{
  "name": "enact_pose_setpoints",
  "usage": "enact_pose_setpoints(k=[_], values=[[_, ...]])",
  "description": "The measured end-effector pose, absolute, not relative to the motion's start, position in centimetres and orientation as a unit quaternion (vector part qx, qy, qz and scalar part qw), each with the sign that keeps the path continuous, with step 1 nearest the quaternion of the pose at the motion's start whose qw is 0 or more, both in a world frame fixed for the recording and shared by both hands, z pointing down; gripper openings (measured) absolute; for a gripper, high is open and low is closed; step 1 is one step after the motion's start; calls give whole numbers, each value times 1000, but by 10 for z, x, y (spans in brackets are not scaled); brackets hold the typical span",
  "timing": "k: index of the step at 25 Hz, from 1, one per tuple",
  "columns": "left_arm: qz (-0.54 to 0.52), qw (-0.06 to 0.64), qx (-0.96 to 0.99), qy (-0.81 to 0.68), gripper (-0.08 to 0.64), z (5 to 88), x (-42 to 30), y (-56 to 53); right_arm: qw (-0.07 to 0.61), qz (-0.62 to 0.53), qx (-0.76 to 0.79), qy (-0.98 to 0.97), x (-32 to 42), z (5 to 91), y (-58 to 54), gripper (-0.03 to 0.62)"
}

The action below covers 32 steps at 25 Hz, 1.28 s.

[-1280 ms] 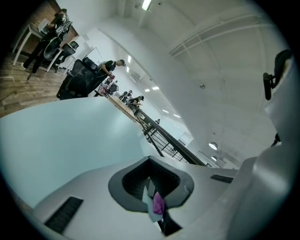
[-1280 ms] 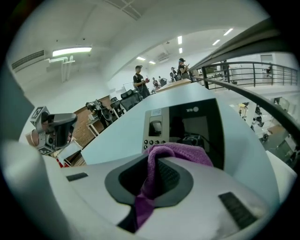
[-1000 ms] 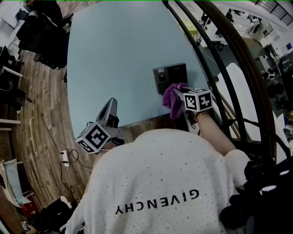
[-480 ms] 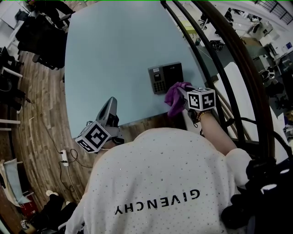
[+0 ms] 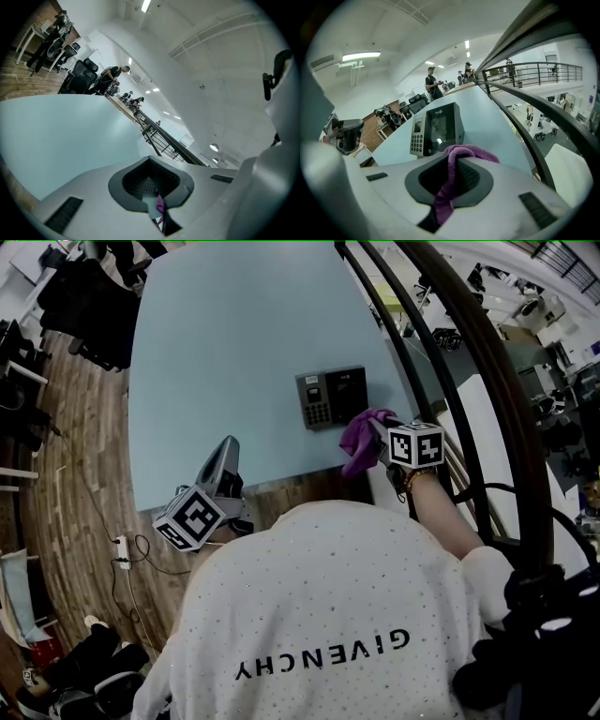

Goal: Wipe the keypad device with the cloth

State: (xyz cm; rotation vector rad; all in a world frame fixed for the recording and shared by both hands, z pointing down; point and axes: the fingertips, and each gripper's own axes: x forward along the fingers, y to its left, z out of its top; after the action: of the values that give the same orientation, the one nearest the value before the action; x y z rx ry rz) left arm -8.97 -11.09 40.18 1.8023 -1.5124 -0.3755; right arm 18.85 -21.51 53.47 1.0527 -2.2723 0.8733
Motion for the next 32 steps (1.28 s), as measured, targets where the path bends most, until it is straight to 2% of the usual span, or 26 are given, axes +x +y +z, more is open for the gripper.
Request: enact_pose_setpoints(k=[7, 12, 20, 32], values=[[-154, 383, 682, -604, 3, 410, -79, -101, 233, 328, 354, -845, 186, 530, -215, 26], [-153, 383, 673, -614, 3, 410, -78, -98, 205, 347, 242, -883, 131, 510, -194, 26], [-147, 380, 643, -649, 3, 409, -100, -97, 244, 285, 142, -916, 44, 516, -164, 26], [-129, 387, 640, -651, 3, 417, -85, -99, 237, 304, 167, -907, 69, 528, -179, 26]])
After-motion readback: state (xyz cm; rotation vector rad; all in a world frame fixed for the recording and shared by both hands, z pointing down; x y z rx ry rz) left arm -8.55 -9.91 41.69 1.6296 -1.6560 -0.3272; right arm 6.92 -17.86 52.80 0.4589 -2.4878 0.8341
